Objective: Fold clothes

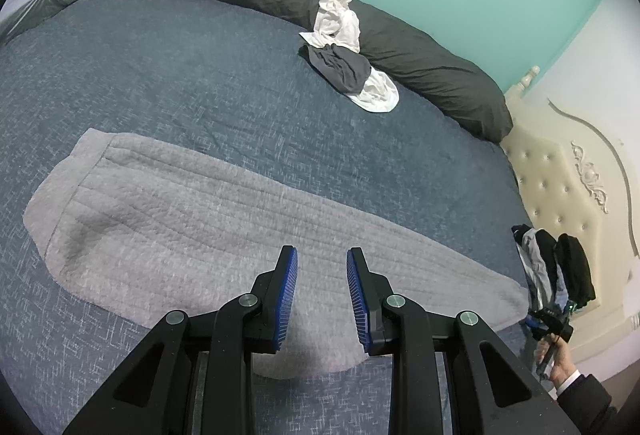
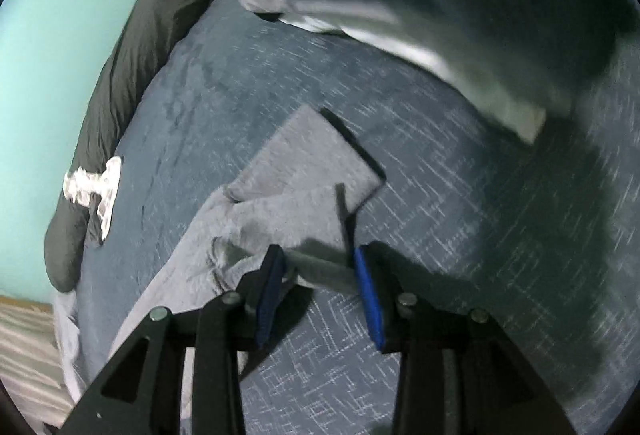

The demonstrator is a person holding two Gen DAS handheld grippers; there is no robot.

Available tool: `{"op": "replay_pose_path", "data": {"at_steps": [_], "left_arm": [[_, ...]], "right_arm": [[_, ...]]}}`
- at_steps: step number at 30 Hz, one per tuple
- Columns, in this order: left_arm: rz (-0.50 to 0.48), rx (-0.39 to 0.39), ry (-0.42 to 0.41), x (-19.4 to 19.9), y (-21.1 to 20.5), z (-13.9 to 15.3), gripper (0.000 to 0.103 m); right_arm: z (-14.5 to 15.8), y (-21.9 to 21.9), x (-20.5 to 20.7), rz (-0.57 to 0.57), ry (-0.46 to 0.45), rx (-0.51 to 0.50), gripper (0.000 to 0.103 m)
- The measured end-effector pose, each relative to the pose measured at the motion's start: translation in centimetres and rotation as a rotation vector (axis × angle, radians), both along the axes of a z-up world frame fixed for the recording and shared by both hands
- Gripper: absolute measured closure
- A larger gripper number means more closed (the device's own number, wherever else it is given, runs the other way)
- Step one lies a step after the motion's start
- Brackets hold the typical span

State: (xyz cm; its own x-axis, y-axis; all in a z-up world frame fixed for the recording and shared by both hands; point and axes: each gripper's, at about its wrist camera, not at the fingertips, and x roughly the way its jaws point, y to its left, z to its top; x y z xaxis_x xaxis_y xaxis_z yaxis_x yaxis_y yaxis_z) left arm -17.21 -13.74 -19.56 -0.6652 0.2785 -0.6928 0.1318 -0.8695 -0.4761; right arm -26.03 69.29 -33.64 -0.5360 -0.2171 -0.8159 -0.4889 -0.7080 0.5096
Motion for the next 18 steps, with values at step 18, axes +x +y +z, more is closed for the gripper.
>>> {"op": "replay_pose_path", "data": {"at_steps": [18], "left_arm": [[0.003, -0.011, 0.003, 0.1, 0.1, 0.1, 0.075]], "right_arm": [[0.7, -2.0, -1.1, 0.072, 0.0, 0.172, 0.078]]}}
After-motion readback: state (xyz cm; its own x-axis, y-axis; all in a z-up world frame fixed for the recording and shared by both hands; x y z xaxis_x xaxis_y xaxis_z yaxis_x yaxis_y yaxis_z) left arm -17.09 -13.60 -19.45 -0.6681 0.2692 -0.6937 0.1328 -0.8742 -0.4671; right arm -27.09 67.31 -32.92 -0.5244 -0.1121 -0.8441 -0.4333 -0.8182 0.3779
